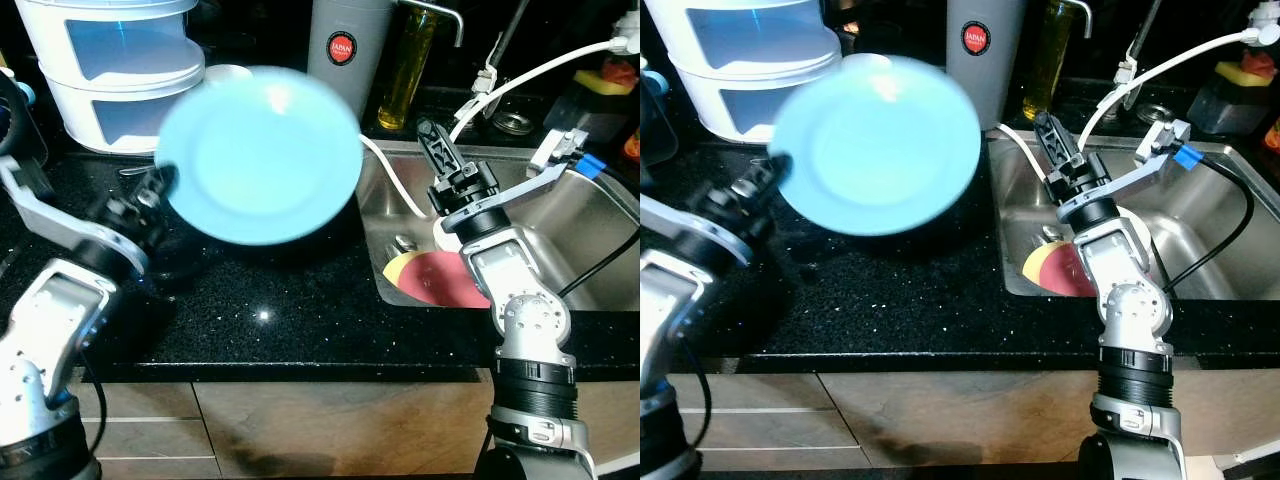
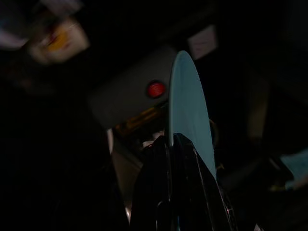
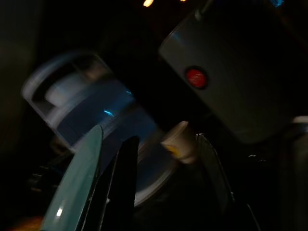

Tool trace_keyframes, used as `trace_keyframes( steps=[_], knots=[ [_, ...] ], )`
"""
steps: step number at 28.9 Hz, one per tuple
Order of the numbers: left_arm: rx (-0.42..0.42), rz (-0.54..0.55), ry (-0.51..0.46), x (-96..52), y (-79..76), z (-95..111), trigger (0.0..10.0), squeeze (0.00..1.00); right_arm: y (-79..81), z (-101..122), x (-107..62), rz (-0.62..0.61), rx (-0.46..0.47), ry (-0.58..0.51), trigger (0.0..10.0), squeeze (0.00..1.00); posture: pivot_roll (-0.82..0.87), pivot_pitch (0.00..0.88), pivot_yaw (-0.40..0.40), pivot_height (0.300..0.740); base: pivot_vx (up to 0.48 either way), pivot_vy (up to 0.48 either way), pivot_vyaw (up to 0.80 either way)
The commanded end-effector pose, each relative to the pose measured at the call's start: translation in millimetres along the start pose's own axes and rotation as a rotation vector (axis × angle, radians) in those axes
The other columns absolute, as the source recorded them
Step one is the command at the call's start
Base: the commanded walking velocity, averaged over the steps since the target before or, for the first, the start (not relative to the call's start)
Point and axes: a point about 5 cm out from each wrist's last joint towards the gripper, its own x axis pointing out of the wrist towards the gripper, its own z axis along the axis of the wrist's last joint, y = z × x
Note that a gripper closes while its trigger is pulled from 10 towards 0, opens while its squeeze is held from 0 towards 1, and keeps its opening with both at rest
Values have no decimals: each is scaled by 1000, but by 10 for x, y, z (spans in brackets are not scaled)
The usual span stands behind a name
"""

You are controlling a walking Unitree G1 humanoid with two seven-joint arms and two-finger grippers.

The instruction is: Kitchen organization

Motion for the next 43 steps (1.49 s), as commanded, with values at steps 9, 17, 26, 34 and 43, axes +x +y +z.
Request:
trace_keyframes(
  steps=[9,17,26,34,43],
  knots=[
    [161,-180,45,97,-168,102,10000,0,289,20,-98,229,213,-2,10000,0,188,38,-64,740,0,0,0],
    [171,-241,44,221,-221,129,10000,0,384,-201,-115,261,264,83,10000,0,184,42,-69,740,0,0,0],
    [162,-288,61,288,-277,67,10000,0,445,-315,-124,278,272,139,10000,0,182,46,-70,740,0,0,0],
    [186,-287,129,309,-275,-118,10000,0,468,-363,-123,283,269,155,0,0,179,49,-71,740,0,0,0],
    [266,-299,150,312,-311,-192,10000,0,490,-322,-144,310,273,125,0,0,181,52,-73,740,0,0,0]
  ],
)
